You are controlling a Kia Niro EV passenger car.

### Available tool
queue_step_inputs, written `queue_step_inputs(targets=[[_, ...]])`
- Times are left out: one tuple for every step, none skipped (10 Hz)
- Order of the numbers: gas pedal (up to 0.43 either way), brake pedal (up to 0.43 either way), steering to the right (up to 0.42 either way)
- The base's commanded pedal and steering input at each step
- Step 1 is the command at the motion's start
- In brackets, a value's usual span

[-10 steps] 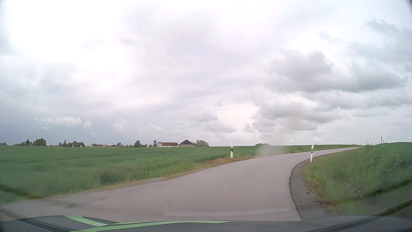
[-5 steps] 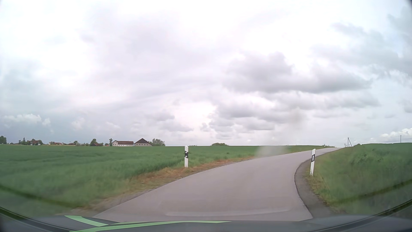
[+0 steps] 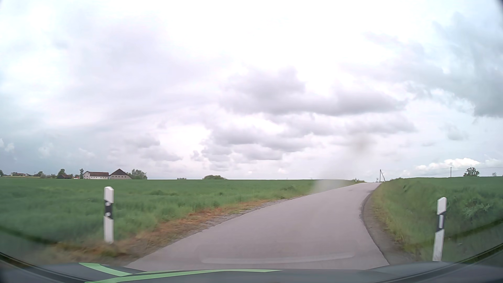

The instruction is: Follow the waypoints while adhering to traffic rules and regulations

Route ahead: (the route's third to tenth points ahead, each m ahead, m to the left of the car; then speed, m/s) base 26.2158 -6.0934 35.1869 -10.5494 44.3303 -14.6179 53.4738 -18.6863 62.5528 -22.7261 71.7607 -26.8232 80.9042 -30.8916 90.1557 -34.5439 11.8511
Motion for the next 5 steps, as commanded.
queue_step_inputs(targets=[[0.299,0.0,0.143],[0.299,0.0,0.143],[0.299,0.0,0.141],[0.311,0.0,0.138],[0.319,0.0,0.133]])
